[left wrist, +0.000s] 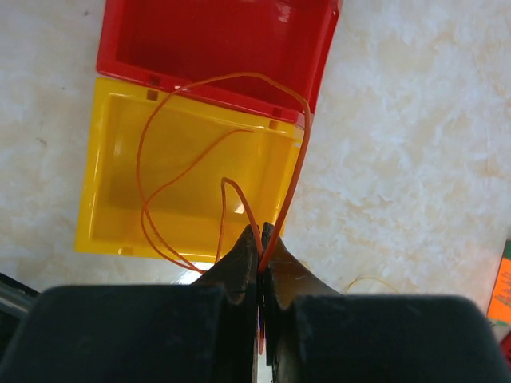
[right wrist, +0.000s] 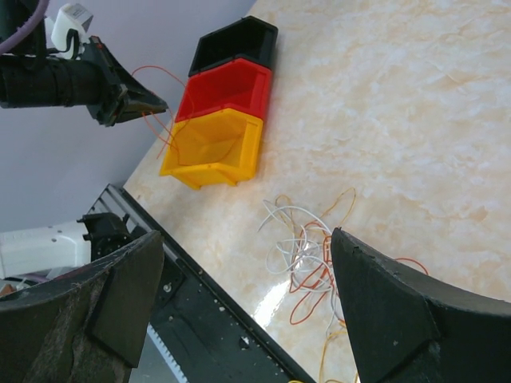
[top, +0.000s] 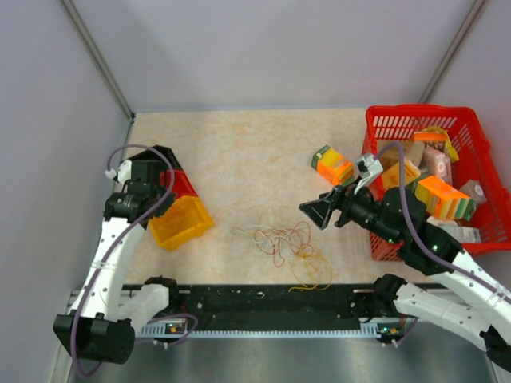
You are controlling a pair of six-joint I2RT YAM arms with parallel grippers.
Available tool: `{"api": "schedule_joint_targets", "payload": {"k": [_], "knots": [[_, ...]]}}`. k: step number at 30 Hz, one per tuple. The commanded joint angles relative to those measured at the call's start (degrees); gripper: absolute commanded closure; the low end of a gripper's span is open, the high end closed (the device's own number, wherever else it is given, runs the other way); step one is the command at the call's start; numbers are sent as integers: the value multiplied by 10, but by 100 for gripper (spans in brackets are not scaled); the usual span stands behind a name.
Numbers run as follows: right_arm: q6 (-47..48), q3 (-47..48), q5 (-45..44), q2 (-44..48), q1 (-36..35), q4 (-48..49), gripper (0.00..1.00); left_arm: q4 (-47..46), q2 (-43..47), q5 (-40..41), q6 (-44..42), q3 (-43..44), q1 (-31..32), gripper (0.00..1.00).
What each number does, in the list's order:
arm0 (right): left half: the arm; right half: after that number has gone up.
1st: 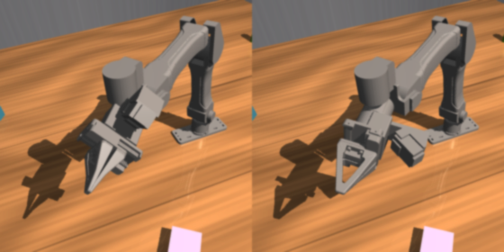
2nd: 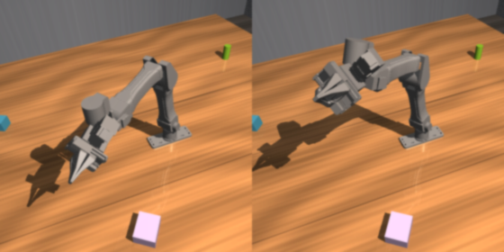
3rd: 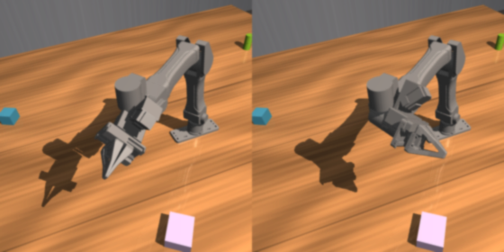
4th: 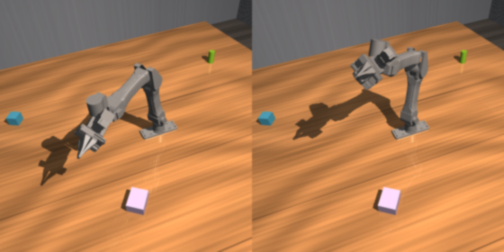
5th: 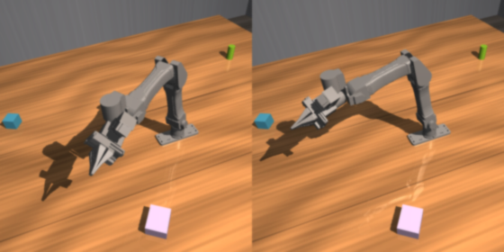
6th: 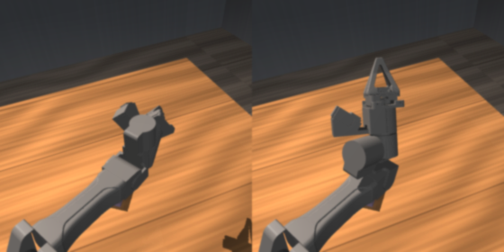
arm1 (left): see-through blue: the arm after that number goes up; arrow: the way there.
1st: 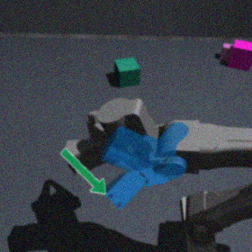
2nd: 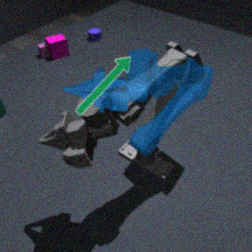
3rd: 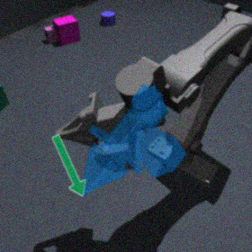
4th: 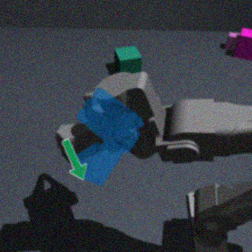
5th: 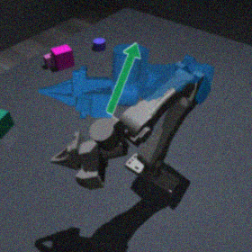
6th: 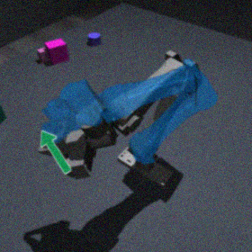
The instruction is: Untangle the cables
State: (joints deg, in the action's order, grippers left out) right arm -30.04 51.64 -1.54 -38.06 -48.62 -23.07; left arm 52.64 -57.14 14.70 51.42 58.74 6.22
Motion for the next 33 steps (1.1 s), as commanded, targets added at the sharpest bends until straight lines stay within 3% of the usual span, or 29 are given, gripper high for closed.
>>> {"api": "schedule_joint_targets", "payload": {"k": [1, 8, 14, 24, 33], "knots": [[-4, -8, 2, -10, 3, 32, 16, 31, 25, 38, 69, -8, -4, 100], [-12, -15, 13, -21, 3, 46, 16, 65, -46, -18, 119, -18, -7, 100], [-14, -23, 12, -23, 3, 51, 16, 8, -55, -96, 182, -55, -30, 100], [-15, -39, 12, -24, 3, 55, 16, -65, -102, -85, 215, -100, -153, 100], [-12, -46, 13, -50, 3, 72, 16, -159, -107, -80, 183, -138, -176, 100]]}}
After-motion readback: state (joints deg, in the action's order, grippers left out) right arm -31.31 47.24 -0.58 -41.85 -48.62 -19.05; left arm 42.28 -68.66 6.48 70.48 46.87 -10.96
